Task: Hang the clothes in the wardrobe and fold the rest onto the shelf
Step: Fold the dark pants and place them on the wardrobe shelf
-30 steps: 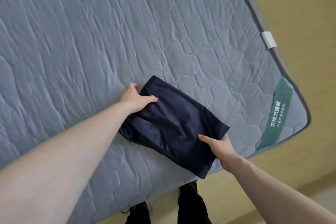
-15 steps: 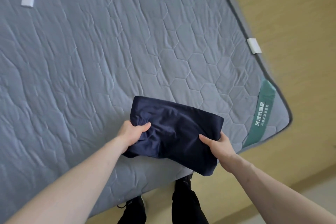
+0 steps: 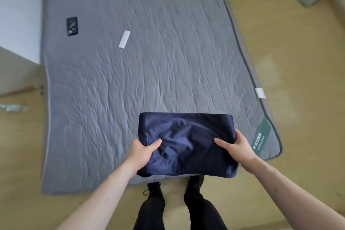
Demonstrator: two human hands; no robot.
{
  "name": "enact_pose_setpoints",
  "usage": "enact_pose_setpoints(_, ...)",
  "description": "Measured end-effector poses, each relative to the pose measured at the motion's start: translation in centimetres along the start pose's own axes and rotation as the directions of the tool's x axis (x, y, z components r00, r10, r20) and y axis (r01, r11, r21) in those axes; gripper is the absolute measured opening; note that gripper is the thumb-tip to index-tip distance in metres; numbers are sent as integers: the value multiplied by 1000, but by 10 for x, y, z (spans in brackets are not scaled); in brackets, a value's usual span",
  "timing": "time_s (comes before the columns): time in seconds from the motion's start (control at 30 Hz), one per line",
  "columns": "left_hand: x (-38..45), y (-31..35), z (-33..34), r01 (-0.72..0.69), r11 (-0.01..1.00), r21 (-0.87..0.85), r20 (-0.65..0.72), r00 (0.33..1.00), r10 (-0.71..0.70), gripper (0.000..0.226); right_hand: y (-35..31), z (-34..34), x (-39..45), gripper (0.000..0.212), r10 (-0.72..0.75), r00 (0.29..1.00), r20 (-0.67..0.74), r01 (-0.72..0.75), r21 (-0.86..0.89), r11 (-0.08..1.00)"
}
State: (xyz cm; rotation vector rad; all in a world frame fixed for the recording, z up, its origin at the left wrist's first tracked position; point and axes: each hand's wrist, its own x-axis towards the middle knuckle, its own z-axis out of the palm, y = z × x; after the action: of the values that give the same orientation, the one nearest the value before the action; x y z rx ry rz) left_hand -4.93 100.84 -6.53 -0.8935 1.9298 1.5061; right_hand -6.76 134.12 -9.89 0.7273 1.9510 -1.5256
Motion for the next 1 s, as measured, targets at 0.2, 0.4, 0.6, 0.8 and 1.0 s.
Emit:
enact_pose_setpoints(0.2, -132, 16, -68, -22, 991, -134, -72, 997, 12, 21, -74, 17, -93, 48, -151, 982, 113, 160, -72, 984)
enact_pose_setpoints(0.4, -224, -17, -133, -84, 966, -245, -217, 976, 30, 15, -125, 77, -160, 57, -265, 926, 268, 314, -160, 936)
enact_pose_setpoints(0.6, -291, -74, -218, -202, 907, -369, -363, 930, 59, 39, -160, 180, -222, 59, -346, 850, 397, 452, -212, 866)
enact_pose_setpoints(0.8, -346, -141, -332, -332, 828, -452, -509, 858, 66, 31, -173, 318, -293, 51, -396, 773, 495, 548, -205, 811)
enact_pose_setpoints(1.0, -375, -183, -421, -382, 807, -451, -645, 764, 2, 32, -183, 432, -342, 43, -435, 701, 565, 614, -167, 772)
